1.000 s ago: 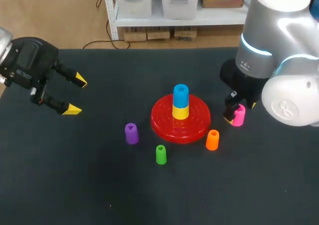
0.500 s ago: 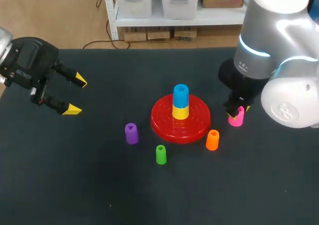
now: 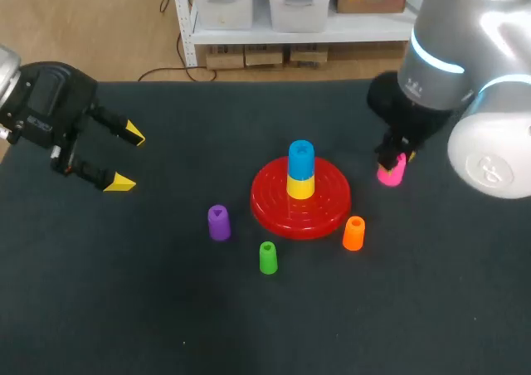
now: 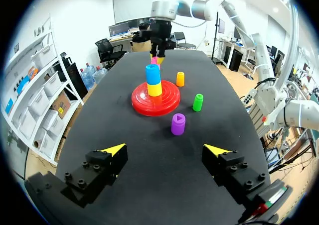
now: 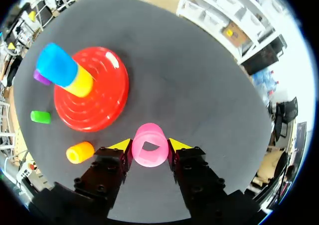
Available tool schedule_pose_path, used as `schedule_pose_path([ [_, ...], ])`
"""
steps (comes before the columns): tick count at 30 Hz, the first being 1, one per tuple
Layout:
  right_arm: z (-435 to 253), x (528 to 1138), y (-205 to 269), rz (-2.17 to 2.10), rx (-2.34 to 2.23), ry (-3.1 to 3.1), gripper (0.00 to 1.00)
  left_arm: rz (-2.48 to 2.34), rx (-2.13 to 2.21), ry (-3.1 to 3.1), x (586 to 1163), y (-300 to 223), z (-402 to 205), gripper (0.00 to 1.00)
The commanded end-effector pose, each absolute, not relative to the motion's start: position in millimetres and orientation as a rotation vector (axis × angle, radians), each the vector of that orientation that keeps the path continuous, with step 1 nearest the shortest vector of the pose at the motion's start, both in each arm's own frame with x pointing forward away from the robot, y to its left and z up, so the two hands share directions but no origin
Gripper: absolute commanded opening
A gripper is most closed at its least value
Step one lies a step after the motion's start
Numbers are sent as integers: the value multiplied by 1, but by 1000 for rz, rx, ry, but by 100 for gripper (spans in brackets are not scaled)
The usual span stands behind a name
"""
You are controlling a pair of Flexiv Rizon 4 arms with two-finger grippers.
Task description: Pick up and stack the cylinders on the red base in this order: pink,purple,orange,green
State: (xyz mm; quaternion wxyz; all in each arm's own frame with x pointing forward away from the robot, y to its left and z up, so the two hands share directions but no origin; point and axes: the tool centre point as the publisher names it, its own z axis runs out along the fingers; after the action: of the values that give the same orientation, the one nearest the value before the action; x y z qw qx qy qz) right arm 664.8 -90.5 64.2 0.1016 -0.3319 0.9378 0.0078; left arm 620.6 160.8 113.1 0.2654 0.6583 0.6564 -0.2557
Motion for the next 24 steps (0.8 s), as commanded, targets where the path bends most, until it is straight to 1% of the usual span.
schedule_pose_path([
  [1,102,657,-83,62,-1011,2729,0,-690,1778,1771,621,161,112,100],
  [5,129,661,-64,118,-1055,2679,0,-690,1778,1771,621,161,112,100],
  [9,142,664,-44,107,-1134,2638,0,-690,1778,1771,621,161,112,100],
  [24,154,666,10,62,-1385,2578,0,-690,1778,1771,621,161,112,100],
])
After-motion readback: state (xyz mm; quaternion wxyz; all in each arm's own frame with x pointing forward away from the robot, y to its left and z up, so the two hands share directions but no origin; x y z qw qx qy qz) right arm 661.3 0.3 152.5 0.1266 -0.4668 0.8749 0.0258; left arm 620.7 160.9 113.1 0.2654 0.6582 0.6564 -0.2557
